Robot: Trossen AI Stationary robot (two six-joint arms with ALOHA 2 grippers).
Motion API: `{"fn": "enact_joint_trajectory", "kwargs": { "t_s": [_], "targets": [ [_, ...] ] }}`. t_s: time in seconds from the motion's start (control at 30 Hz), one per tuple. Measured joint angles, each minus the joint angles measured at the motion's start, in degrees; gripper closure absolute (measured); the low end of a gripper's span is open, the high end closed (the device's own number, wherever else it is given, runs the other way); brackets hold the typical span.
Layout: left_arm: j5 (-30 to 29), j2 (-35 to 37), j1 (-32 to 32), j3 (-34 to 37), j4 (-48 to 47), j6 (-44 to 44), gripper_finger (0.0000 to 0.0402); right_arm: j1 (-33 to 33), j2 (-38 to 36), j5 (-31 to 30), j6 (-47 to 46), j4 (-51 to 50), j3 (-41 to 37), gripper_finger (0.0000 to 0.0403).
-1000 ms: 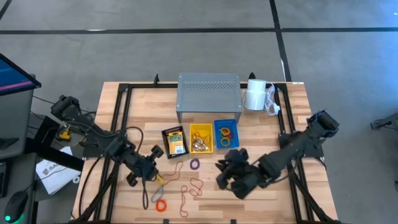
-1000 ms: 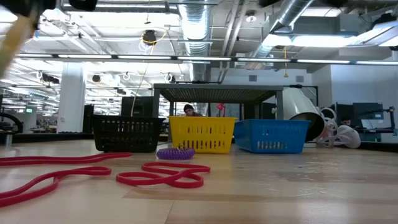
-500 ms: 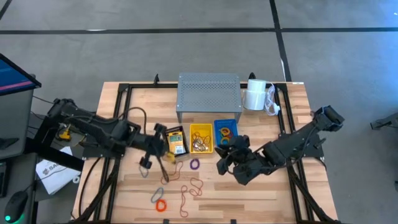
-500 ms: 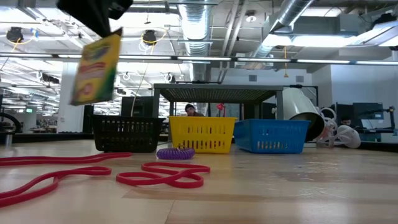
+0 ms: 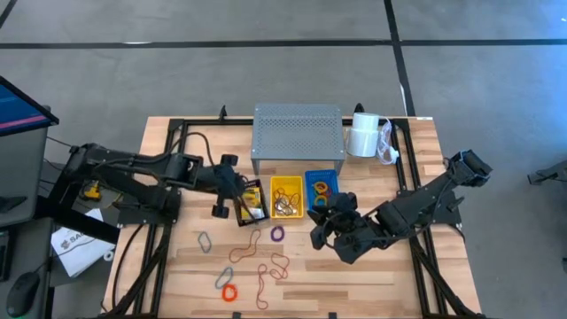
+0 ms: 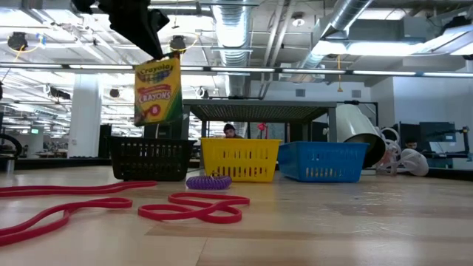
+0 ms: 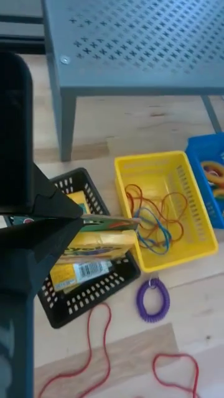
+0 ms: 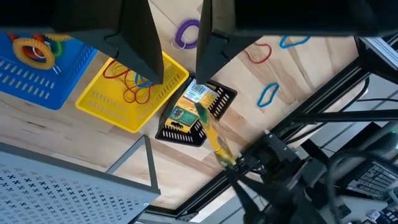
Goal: Pick & Place Office Desk Supplies
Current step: Put the crayon box into the black basket
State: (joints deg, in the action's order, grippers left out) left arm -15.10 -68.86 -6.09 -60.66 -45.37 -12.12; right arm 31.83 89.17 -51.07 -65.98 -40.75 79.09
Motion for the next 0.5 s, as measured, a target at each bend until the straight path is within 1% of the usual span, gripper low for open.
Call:
{"fn": "enact_joint_trajectory", "kwargs": {
  "t_s": [0.13, 0.23, 0.4, 0.5],
  "targets": [
    [2.7, -0.6, 2.2, 0.0, 0.3, 0.3, 0.0401, 0.0, 0.0, 0.0, 0.0, 0.0, 0.0, 0.0310],
    [3.6, -1.0, 3.0, 0.7, 1.6, 0.7, 0.0401, 0.0, 0.0, 0.0, 0.0, 0.0, 0.0, 0.0310],
    [6.1, -1.4, 4.0, 3.3, 4.1, 3.5, 0.0401, 0.1, 0.0, 0.0, -1.0, -0.2, 0.0, 0.0310],
    [6.6, -1.4, 4.0, 4.6, 4.4, 4.0, 0.0401, 0.4, -0.2, 0.0, -1.1, -0.2, 0.0, 0.0310]
  ]
}}
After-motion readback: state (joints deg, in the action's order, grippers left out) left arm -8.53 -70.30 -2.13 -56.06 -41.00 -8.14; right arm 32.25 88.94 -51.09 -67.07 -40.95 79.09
